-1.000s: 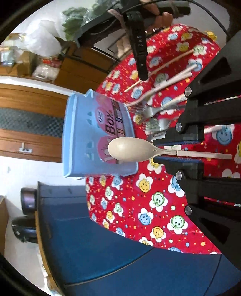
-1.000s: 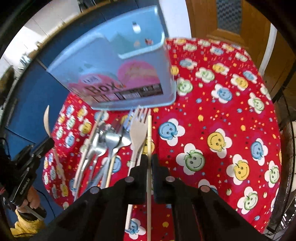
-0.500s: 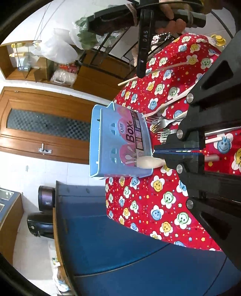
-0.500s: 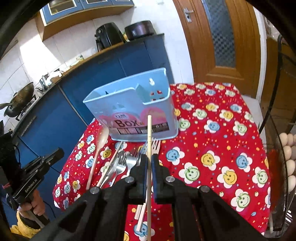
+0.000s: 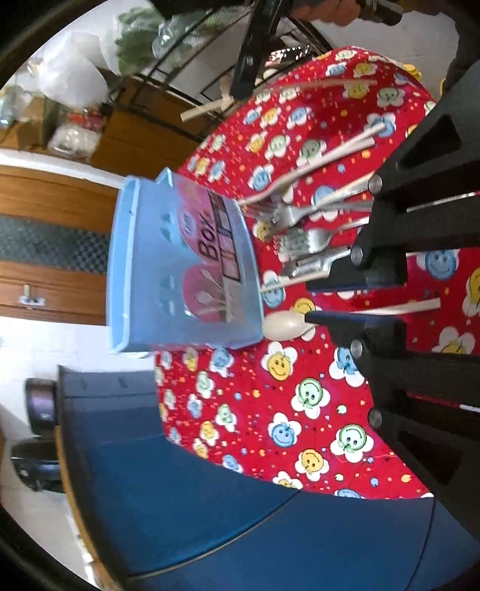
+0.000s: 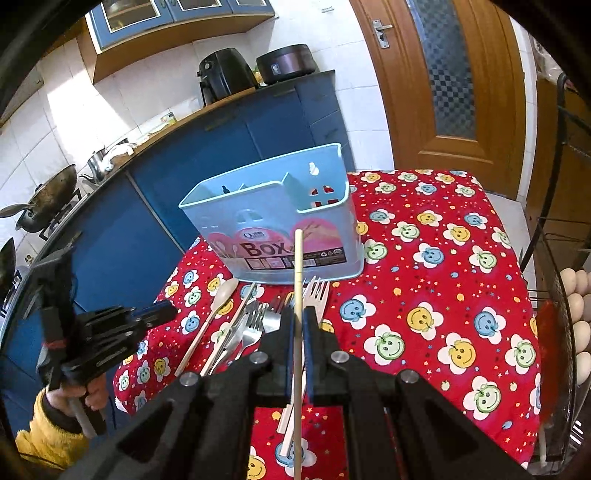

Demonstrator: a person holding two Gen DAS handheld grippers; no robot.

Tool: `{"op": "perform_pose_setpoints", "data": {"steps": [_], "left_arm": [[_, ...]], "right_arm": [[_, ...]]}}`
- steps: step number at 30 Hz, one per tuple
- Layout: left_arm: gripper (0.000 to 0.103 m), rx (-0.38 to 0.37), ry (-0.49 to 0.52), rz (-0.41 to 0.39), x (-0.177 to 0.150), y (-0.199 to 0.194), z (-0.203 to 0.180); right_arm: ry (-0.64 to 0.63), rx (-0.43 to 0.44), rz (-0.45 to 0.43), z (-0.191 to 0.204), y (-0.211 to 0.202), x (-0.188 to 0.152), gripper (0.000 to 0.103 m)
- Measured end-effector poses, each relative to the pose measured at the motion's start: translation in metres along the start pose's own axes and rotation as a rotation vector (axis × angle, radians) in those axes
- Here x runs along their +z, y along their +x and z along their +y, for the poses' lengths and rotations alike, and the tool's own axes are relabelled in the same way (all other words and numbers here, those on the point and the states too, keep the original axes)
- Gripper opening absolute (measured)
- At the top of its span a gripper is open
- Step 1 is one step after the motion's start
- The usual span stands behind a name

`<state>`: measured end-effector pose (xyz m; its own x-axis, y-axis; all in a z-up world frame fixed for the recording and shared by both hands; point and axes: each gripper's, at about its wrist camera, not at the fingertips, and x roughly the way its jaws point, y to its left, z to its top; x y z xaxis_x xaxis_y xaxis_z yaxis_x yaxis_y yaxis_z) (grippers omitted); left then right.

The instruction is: Organize utensils

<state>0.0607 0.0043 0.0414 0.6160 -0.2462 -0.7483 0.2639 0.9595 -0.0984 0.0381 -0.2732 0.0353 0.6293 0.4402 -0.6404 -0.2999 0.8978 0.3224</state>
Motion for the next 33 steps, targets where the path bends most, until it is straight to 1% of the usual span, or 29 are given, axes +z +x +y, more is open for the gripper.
{"op": "perform_pose_setpoints", "data": {"steps": [3, 6, 9, 13, 18, 24, 27, 30, 33], "left_arm": [[0.013, -0.006, -0.011, 0.081, 0.004, 0.022, 0.007], [0.013, 0.006, -0.01, 0.142, 0.004, 0.041, 0.009], [0.013, 0.021, 0.002, 0.192, 0.003, 0.056, 0.008], [0.013, 0.008, -0.005, 0.248, 0.003, 0.073, 0.005], [0.013, 0.023, 0.005, 0.277, 0.013, 0.084, 0.001], [0.013, 0.005, -0.009, 0.311, 0.026, 0.095, 0.002], [0.012, -0.007, -0.027, 0.301, 0.029, 0.097, 0.003], [0.009, -0.011, -0.045, 0.277, 0.025, 0.092, 0.01], [0.009, -0.028, -0.077, 0.254, 0.02, 0.086, 0.016]], "right_arm": [[0.007, 0.008, -0.005, -0.002, -0.001, 0.0, 0.006], [0.008, 0.011, -0.003, -0.002, -0.001, 0.0, 0.006], [0.01, 0.015, 0.001, -0.003, -0.001, 0.0, 0.006], [0.019, 0.018, 0.002, -0.006, 0.0, -0.001, 0.006], [0.026, 0.024, 0.0, -0.009, 0.002, -0.001, 0.006], [0.042, 0.028, 0.005, -0.012, 0.003, -0.001, 0.006], [0.042, 0.035, -0.001, -0.012, 0.003, -0.001, 0.006], [0.04, 0.037, -0.002, -0.012, 0.002, -0.001, 0.006], [0.041, 0.037, -0.002, -0.011, 0.001, -0.002, 0.006]]}}
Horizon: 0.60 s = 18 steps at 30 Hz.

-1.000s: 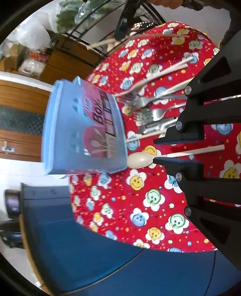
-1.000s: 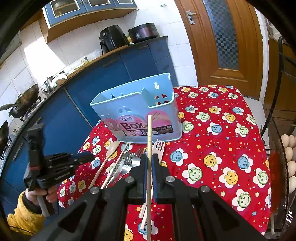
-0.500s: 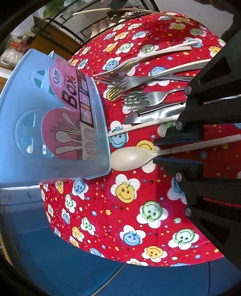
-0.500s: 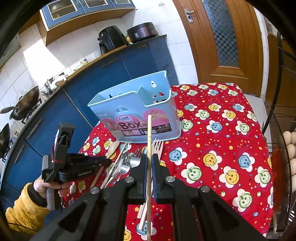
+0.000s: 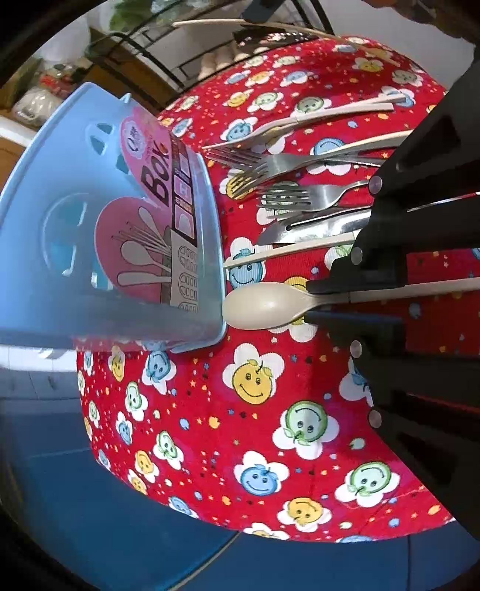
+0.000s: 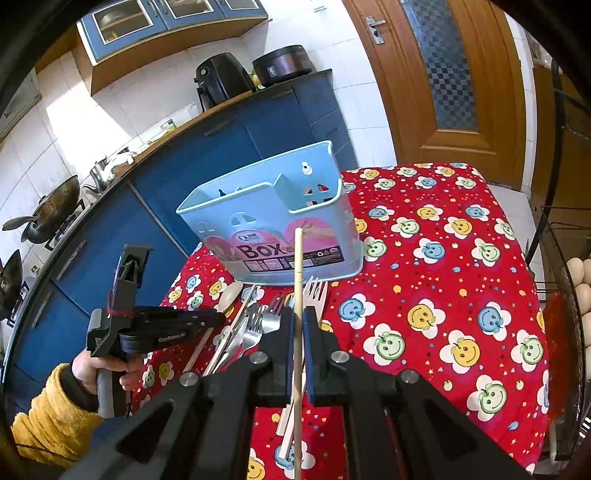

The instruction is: Organize utensils

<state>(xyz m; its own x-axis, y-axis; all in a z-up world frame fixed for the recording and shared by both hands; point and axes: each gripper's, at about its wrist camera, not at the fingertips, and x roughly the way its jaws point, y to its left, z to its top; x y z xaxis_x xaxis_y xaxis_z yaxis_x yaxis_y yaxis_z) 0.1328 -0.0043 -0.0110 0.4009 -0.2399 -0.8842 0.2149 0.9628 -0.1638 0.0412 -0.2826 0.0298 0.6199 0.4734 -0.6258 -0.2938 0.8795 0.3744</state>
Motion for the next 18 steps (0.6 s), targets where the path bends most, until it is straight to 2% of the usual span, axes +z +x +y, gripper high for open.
{"op": "perform_pose_setpoints", "data": {"steps": [7, 12, 18], "left_arm": [[0.008, -0.059, -0.058, -0.096, -0.024, -0.026, 0.008], [0.008, -0.085, -0.046, -0.239, -0.046, -0.064, 0.001], [0.008, -0.116, -0.032, -0.375, -0.059, -0.101, -0.012]], "right_arm": [[-0.001, 0.003, -0.007, 0.002, -0.003, 0.0, 0.006], [0.0, 0.006, -0.011, 0.004, -0.004, -0.001, 0.006], [-0.002, 0.009, -0.02, 0.009, -0.006, -0.001, 0.006]]}}
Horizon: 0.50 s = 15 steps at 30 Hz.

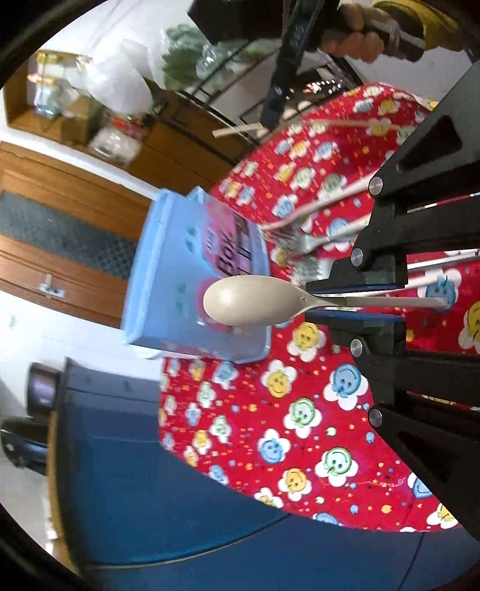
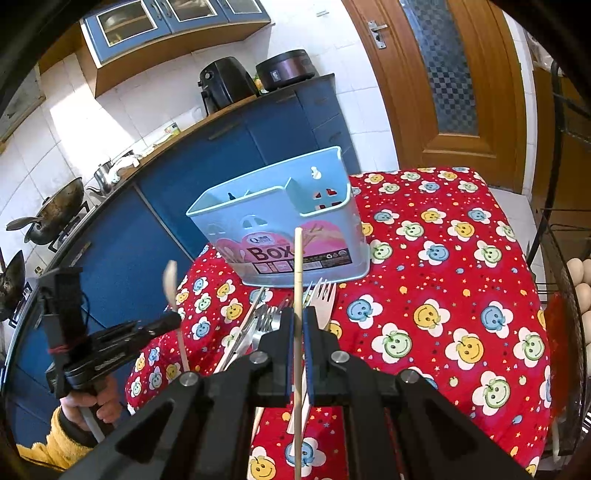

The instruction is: Organize utensils

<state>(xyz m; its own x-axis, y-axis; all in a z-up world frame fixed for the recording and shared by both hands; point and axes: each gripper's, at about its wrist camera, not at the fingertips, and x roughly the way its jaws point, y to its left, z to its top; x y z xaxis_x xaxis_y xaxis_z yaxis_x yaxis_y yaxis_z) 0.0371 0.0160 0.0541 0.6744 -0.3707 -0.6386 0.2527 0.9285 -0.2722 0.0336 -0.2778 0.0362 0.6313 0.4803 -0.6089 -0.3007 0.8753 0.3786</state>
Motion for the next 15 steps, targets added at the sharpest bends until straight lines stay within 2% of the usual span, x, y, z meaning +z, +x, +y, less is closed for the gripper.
{"op": "perform_pose_setpoints", "data": {"steps": [3, 4, 9, 15], "left_arm": [[0.006, -0.013, 0.012, -0.064, 0.003, -0.018, -0.005], [0.0, -0.012, 0.016, -0.075, 0.008, -0.017, -0.005], [0.0, -0.009, 0.061, -0.146, 0.016, -0.035, -0.012], [0.0, 0.014, 0.057, -0.127, 0.02, -0.032, -0.009]], "right_arm": [[-0.005, -0.001, -0.01, 0.003, -0.003, 0.001, 0.006], [-0.006, -0.001, -0.014, 0.003, -0.004, 0.002, 0.006], [-0.017, -0.001, -0.028, 0.007, -0.007, 0.003, 0.006], [-0.018, 0.012, -0.029, 0.008, -0.005, 0.002, 0.006]]}}
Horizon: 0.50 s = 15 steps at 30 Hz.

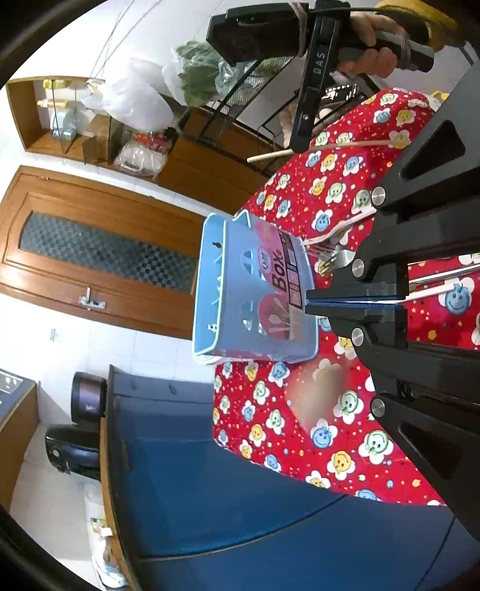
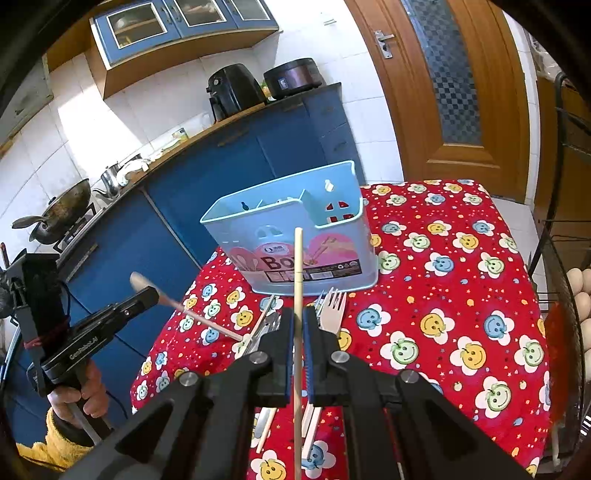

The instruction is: Organize utensils

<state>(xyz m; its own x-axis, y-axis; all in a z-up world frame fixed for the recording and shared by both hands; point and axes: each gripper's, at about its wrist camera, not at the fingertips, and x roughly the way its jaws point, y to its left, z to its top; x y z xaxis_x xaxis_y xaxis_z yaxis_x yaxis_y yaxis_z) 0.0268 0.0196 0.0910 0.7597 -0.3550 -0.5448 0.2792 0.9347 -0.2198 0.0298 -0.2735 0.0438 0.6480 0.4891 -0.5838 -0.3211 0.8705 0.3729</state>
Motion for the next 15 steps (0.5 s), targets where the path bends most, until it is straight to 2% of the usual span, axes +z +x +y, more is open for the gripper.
{"op": "perform_pose_setpoints", "data": {"steps": [10, 15], "left_arm": [[0.0, 0.05, -0.027, 0.04, -0.005, 0.006, 0.018], [0.001, 0.096, -0.033, 0.09, -0.015, 0.004, 0.033]], "right_arm": [[-0.008, 0.001, -0.026, 0.001, -0.004, 0.01, 0.006], [-0.018, 0.015, -0.058, 0.004, -0.01, 0.016, 0.006]]}}
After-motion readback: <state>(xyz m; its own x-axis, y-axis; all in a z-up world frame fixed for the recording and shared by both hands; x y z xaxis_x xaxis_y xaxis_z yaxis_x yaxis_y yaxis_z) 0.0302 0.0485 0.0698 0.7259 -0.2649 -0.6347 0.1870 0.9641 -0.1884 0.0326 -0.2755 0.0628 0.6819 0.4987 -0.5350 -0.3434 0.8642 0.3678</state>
